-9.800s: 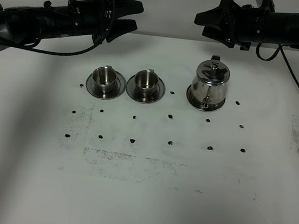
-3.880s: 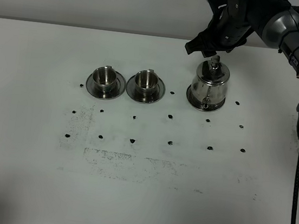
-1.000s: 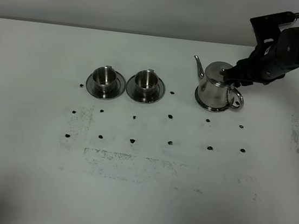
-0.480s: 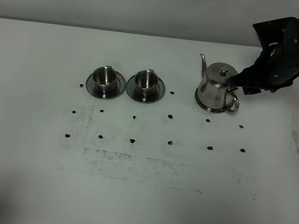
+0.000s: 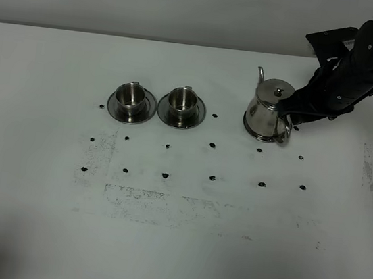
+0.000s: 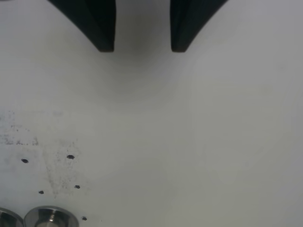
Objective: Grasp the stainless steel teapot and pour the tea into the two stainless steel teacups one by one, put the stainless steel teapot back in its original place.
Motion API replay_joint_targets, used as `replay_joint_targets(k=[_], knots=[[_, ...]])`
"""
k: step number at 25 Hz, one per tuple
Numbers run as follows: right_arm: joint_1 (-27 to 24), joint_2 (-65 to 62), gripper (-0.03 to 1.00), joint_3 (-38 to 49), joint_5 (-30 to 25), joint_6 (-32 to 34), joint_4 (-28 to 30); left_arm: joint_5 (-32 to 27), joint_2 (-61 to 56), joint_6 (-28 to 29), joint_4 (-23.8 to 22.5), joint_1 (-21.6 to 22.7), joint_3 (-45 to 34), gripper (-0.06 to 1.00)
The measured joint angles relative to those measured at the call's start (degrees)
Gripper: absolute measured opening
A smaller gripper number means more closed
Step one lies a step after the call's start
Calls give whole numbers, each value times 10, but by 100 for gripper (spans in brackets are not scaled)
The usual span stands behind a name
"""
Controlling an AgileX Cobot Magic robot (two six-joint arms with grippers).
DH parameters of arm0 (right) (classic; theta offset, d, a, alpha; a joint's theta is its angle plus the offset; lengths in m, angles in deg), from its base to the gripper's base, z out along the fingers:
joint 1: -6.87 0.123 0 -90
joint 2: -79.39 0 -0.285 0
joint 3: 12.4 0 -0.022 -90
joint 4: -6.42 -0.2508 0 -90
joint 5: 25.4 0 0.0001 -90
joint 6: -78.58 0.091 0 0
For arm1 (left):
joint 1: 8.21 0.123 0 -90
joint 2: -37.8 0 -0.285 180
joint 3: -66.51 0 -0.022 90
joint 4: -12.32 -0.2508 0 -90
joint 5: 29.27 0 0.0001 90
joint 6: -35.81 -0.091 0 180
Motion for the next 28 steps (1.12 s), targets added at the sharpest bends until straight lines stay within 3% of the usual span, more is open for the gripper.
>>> replay_joint_targets(k=[5, 13, 18, 28], knots=[[0, 0, 46, 0, -24, 1, 0, 0, 0, 0, 0, 0, 0, 28], [27, -55, 46, 0, -84, 104, 104, 0, 0, 0, 0, 0, 0, 28], [89, -113, 46, -4, -107, 154, 102, 0, 0, 0, 0, 0, 0, 28], [124, -108, 57, -7, -104, 254, 100, 0, 0, 0, 0, 0, 0, 28]])
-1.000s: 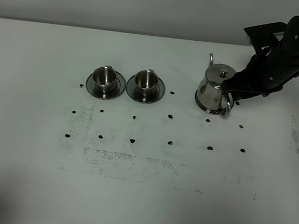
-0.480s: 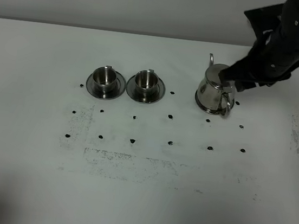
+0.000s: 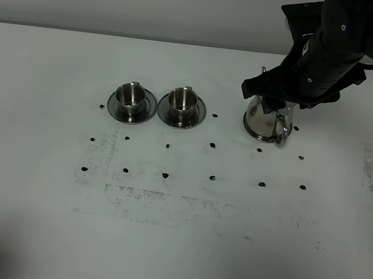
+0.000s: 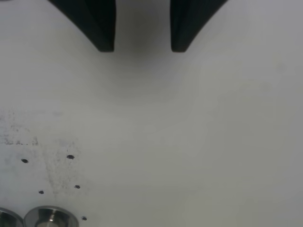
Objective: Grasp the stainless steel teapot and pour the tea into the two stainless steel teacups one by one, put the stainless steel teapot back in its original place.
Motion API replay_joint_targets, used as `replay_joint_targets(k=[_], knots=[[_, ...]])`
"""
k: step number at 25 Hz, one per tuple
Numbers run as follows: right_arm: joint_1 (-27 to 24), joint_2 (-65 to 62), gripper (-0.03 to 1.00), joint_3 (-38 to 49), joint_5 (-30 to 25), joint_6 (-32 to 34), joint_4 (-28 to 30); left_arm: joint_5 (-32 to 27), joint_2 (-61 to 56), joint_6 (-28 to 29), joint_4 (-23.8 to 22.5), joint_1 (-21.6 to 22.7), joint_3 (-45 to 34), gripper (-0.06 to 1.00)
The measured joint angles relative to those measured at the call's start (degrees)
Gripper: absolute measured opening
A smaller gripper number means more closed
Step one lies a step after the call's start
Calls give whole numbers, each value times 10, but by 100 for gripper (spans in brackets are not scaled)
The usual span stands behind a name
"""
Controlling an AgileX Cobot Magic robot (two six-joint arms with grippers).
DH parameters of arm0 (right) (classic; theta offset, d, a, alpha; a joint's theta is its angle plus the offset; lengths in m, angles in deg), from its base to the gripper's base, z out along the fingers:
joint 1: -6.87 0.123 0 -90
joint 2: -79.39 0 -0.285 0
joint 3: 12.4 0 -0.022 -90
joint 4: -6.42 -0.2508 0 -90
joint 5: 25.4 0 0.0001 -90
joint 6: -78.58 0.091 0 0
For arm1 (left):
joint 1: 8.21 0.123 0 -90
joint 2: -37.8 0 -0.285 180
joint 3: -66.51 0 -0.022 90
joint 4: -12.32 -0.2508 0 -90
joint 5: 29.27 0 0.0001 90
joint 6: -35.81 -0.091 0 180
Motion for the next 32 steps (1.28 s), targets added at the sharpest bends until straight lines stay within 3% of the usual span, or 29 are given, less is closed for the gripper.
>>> replay_joint_targets(k=[6, 16, 32], knots=[[0, 10, 58, -13, 10, 29, 4, 0, 0, 0, 0, 0, 0, 28], [0, 102, 58, -114, -68, -8, 45, 0, 0, 0, 0, 0, 0, 28], [-16, 157, 58, -119, -60, -40, 49, 0, 0, 0, 0, 0, 0, 28]])
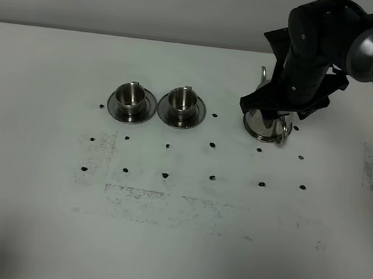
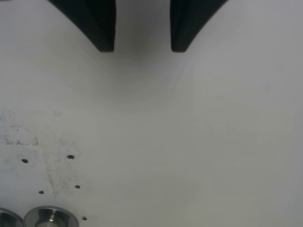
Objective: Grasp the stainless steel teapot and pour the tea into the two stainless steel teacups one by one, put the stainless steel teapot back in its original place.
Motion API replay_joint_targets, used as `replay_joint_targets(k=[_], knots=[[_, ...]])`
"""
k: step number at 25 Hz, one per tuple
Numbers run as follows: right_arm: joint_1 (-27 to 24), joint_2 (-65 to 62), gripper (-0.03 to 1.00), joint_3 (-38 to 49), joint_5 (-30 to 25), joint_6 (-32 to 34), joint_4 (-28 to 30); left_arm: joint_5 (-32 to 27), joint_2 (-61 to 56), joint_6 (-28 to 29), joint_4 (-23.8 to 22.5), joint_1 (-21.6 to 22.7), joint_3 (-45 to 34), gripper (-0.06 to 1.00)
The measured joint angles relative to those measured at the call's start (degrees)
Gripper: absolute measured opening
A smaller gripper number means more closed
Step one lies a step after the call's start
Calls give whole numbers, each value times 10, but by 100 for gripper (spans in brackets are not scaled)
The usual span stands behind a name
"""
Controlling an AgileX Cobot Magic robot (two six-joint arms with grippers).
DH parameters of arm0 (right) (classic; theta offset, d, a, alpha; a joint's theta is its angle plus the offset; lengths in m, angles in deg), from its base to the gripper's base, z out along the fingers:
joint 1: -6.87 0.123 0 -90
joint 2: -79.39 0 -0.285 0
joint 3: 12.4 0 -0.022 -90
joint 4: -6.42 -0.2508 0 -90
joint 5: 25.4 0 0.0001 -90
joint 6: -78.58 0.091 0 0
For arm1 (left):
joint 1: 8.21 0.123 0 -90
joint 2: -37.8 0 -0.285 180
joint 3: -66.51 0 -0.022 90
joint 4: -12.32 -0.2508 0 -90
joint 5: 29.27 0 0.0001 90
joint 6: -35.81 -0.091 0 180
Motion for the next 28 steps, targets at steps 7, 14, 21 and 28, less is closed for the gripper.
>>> replay_joint_targets(k=[7, 14, 21, 28], knots=[[-10, 10, 58, 0, 12, 3, -5, 0, 0, 0, 0, 0, 0, 28], [-11, 28, 58, 0, 34, 5, -9, 0, 0, 0, 0, 0, 0, 28], [-11, 28, 56, 0, 42, 5, -9, 0, 0, 0, 0, 0, 0, 28], [-11, 28, 23, 0, 62, 5, -15, 0, 0, 0, 0, 0, 0, 28]])
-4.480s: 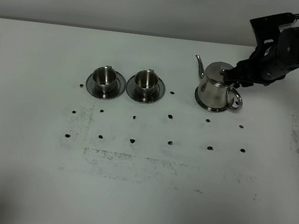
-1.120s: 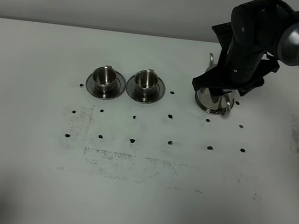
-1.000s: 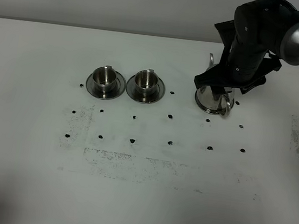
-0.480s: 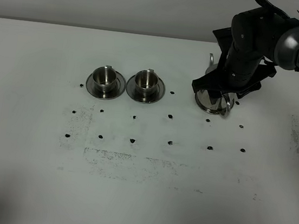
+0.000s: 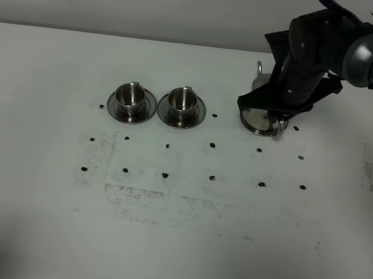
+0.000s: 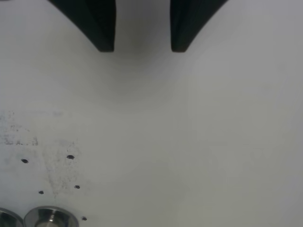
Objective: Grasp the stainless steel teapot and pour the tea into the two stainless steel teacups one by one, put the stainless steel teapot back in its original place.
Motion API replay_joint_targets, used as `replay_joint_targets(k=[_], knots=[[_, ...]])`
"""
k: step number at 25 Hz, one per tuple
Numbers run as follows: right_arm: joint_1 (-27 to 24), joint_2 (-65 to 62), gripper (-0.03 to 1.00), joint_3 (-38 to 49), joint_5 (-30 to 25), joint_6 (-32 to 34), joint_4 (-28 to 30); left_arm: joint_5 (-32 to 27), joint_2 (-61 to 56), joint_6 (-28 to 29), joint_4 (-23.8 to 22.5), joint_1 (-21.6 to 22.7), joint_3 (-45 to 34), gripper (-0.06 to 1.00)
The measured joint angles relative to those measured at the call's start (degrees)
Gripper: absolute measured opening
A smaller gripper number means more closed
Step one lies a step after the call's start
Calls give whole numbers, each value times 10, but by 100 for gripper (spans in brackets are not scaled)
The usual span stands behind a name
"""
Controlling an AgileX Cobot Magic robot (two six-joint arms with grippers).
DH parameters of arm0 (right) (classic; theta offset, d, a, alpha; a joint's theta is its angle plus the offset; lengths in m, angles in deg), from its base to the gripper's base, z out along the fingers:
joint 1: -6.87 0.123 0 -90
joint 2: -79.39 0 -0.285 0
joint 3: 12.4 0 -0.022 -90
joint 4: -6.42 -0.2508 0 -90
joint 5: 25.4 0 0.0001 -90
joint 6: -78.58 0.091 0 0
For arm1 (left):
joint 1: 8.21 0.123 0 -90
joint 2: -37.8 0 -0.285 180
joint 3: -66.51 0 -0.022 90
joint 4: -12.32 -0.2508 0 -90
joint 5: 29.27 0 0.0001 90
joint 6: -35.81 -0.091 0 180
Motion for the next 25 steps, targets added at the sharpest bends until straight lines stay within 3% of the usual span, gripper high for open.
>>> replay_joint_targets(k=[12, 20, 25], knots=[[-2, -3, 22, 0, 17, -45, -30, 0, 0, 0, 0, 0, 0, 28], [-1, -78, 22, 1, 12, -56, -29, 0, 0, 0, 0, 0, 0, 28], [10, -86, 22, 0, 2, -100, -31, 0, 0, 0, 0, 0, 0, 28]])
